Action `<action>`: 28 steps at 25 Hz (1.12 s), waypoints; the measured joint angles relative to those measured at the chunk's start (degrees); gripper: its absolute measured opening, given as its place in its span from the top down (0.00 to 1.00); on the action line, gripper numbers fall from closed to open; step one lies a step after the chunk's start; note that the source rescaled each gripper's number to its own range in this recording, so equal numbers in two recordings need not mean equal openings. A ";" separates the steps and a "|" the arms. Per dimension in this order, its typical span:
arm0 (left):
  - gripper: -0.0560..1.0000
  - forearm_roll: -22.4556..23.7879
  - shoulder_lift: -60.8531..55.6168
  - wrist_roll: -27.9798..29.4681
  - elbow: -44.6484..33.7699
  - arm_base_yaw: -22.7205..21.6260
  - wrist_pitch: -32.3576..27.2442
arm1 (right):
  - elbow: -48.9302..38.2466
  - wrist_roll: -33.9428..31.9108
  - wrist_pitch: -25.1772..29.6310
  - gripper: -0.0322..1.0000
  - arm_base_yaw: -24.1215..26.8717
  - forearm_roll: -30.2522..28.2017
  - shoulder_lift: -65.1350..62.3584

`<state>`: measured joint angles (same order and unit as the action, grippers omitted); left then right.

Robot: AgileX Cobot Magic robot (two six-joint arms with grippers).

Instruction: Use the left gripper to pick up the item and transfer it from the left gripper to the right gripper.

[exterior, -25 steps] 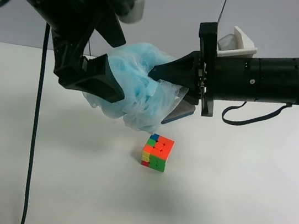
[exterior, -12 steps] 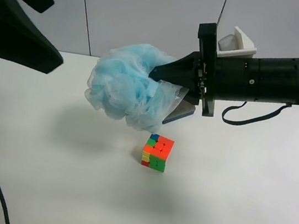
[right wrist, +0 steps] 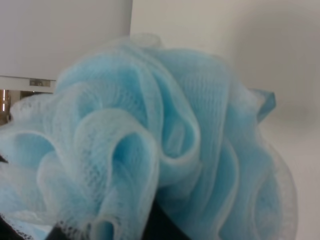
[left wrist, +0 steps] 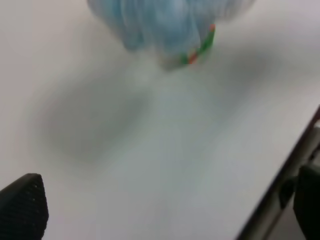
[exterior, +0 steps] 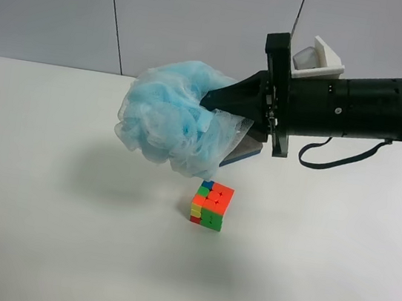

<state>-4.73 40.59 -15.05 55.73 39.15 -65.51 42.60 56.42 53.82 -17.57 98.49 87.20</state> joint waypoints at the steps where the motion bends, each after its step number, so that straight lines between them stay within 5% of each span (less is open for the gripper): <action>1: 0.00 0.03 -2.95 1.19 -2.70 0.00 0.27 | 0.00 0.00 0.06 0.96 0.00 0.00 0.00; 9: 0.00 1.19 -24.81 5.53 -17.97 0.22 3.68 | 0.00 0.00 0.21 0.96 0.00 -0.05 0.00; 16: 0.00 2.42 -39.15 6.46 -23.03 0.29 4.97 | 0.00 0.00 0.20 0.96 0.00 -0.05 0.00; 28: 0.00 4.73 -40.76 11.33 -26.56 0.29 4.94 | 0.00 0.00 0.41 0.96 -0.04 -0.05 0.00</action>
<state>0.00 -0.16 -3.71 29.17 39.45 -60.57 42.60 56.42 54.22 -17.62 98.44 87.20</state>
